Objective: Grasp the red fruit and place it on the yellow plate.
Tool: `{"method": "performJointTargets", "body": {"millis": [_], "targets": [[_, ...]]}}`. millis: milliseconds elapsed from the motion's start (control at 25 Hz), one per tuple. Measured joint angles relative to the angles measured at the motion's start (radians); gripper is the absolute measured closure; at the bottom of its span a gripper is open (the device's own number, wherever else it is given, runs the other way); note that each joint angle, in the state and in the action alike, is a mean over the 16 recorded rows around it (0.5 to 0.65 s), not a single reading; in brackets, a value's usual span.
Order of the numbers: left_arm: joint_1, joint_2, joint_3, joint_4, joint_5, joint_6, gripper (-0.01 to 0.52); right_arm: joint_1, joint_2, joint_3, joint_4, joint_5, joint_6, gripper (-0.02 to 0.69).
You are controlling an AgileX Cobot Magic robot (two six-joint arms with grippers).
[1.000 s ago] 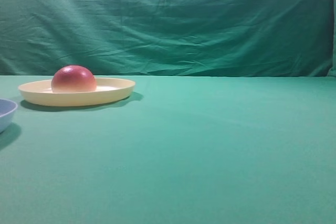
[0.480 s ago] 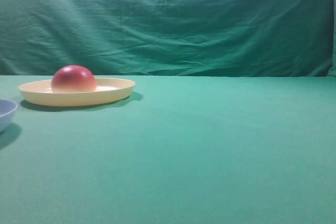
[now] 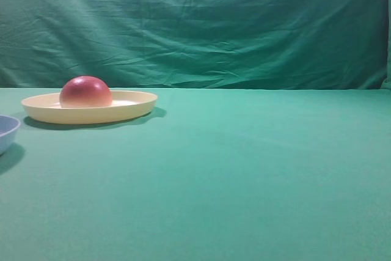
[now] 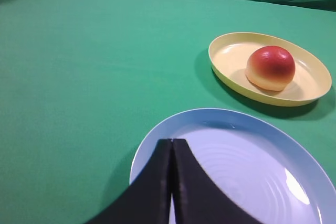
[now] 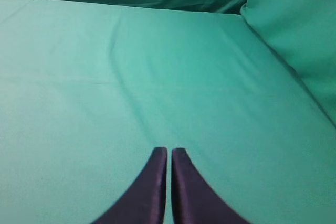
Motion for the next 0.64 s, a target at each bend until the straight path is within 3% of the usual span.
{"method": "performJointTargets", "body": {"millis": [640], "targets": [[0.0, 0.0, 0.0, 0.0, 0.0, 0.0, 0.514, 0.0, 0.0, 0.0, 0.0, 0.0, 0.0, 0.665]]}}
